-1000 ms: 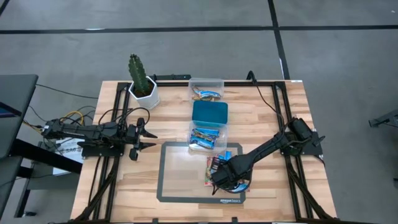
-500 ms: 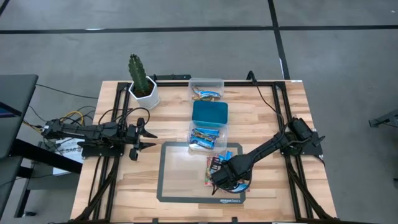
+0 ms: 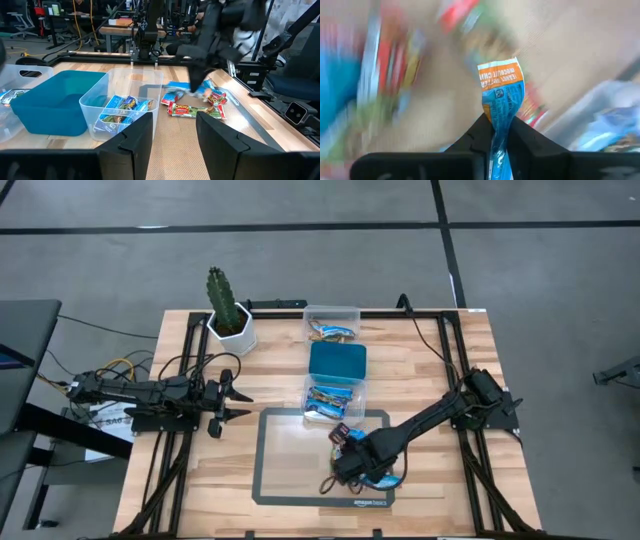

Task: Pick and place Granola Bars by type
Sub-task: Put the yellow granola bar into the top transparent bin

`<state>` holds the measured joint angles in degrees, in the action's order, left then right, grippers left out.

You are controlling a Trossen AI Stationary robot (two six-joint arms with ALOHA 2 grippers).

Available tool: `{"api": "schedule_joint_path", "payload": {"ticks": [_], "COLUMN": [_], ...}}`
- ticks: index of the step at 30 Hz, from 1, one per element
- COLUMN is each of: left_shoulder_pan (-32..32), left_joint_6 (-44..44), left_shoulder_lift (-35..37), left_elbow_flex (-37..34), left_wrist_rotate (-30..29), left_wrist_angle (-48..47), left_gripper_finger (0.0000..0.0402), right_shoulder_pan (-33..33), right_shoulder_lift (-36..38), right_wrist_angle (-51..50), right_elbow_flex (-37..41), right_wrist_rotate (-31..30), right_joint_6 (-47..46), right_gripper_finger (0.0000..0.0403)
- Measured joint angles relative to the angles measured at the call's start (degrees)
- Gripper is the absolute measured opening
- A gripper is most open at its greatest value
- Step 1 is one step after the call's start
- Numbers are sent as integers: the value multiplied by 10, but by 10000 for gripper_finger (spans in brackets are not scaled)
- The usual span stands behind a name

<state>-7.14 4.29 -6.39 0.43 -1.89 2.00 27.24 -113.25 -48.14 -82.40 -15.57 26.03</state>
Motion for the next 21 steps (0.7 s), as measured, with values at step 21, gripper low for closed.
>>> {"api": "schedule_joint_path", "payload": {"ticks": [21], "left_shoulder_pan": [0], "left_joint_6": [0], "left_shoulder_lift": [0], "left_elbow_flex": [0], "left_wrist_rotate": [0], "left_wrist_angle": [0], "left_gripper_finger": [144], "right_shoulder_pan": [-94], "right_shoulder_lift": [1], "right_wrist_angle": [420], "right_elbow_flex": [-132], "right_wrist_rotate": [-158], "right_joint_6": [-64], "right_gripper_finger": [30]}}
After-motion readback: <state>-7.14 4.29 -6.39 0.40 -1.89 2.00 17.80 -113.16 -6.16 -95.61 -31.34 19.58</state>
